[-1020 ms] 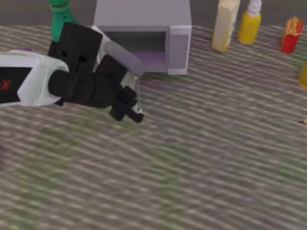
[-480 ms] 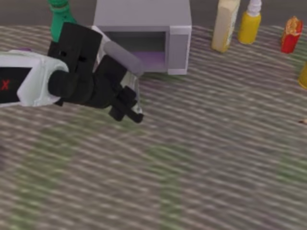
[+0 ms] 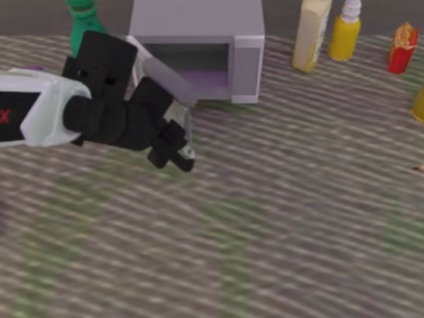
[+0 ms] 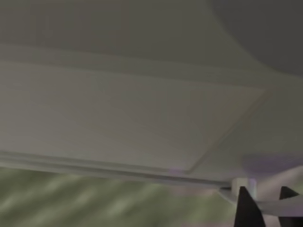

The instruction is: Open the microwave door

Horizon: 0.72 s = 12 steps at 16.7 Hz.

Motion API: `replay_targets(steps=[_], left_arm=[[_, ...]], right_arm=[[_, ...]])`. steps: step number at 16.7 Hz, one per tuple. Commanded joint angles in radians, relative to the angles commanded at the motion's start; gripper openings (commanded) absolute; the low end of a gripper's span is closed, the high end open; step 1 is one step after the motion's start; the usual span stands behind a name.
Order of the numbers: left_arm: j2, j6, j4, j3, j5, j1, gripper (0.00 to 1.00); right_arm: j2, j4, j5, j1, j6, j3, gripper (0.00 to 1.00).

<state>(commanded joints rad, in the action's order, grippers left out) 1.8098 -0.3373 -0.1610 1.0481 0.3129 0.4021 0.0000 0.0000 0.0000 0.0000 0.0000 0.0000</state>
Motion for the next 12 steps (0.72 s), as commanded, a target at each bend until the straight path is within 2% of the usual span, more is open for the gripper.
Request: replay_targets(steps=[5, 12], left_arm=[[-0.009, -0.063, -0.02, -0.005, 0.041, -0.032, 0.0], [-0.009, -0.066, -0.021, -0.005, 0.043, -0.033, 0.0]], right_arm=[[0.0, 0.0, 0.0, 0.0, 0.0, 0.0, 1.0], [0.0, 0.0, 0.0, 0.0, 0.0, 0.0, 1.0]])
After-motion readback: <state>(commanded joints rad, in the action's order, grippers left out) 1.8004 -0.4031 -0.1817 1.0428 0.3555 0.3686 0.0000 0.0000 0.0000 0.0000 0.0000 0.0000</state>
